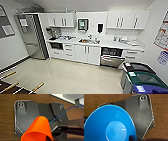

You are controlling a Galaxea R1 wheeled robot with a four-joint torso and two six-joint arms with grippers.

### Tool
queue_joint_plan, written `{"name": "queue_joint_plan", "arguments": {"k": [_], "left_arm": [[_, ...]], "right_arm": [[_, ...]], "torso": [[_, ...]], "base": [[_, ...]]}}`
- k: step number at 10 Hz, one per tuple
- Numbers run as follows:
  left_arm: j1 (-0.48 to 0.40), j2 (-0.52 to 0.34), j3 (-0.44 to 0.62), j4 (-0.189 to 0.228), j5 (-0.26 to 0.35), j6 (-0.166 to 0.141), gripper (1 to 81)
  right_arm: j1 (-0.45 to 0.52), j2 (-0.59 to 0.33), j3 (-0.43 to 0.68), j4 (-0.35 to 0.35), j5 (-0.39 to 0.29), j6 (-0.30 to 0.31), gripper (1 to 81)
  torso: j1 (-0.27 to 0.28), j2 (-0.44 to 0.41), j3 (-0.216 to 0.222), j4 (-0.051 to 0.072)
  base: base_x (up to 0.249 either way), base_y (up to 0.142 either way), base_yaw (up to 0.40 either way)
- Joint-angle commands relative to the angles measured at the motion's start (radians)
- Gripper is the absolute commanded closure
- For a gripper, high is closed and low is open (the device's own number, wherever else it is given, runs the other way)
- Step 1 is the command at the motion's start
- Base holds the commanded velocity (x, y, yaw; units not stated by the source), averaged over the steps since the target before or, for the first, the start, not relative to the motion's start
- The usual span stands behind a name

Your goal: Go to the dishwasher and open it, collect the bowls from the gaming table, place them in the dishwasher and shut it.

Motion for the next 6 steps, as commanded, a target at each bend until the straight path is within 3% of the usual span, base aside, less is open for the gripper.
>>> {"name": "queue_joint_plan", "arguments": {"k": [1, 5, 6], "left_arm": [[-0.038, -0.008, 0.002, 0.001, 0.033, -0.005, 81.1], [-0.038, -0.010, 0.002, 0.001, 0.033, -0.005, 81.1], [-0.038, -0.010, 0.002, 0.001, 0.033, -0.005, 81.1]], "right_arm": [[0.037, 0.027, 0.031, -0.030, 0.007, -0.010, 81.1], [0.037, 0.027, 0.031, -0.030, 0.007, -0.010, 81.1], [0.037, 0.027, 0.031, -0.030, 0.007, -0.010, 81.1]], "torso": [[0.000, 0.000, 0.000, 0.000], [0.000, 0.000, 0.000, 0.000], [0.000, 0.000, 0.000, 0.000]], "base": [[0.168, -0.073, 0.000], [0.168, -0.073, 0.000], [0.168, 0.000, 0.000]]}}
